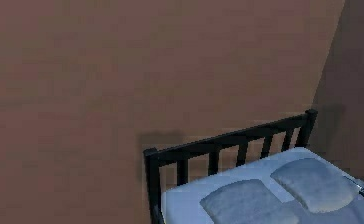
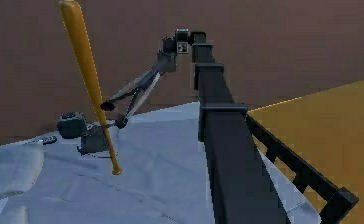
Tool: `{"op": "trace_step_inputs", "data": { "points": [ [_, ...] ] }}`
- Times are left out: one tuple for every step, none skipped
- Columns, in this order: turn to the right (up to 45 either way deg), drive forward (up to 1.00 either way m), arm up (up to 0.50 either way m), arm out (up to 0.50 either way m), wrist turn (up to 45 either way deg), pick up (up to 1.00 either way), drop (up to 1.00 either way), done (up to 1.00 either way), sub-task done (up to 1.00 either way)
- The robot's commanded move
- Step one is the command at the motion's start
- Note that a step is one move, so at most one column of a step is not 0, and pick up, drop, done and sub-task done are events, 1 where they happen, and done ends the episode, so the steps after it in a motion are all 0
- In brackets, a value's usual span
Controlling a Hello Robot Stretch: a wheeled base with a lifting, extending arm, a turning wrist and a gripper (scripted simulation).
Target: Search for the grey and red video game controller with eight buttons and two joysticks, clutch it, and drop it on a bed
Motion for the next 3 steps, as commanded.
{"op": "trace_step_inputs", "data": {
  "points": [
    [0.0, 0.00, 0.00, 0.00, 45.0, 0.00, 0.00, 0.00, 0.00],
    [0.0, 0.00, 0.00, 0.00, 27.0, 0.00, 0.00, 0.00, 0.00],
    [0.0, 0.00, -0.40, 0.00, 0.0, 0.00, 0.00, 0.00, 0.00]
  ]
}}
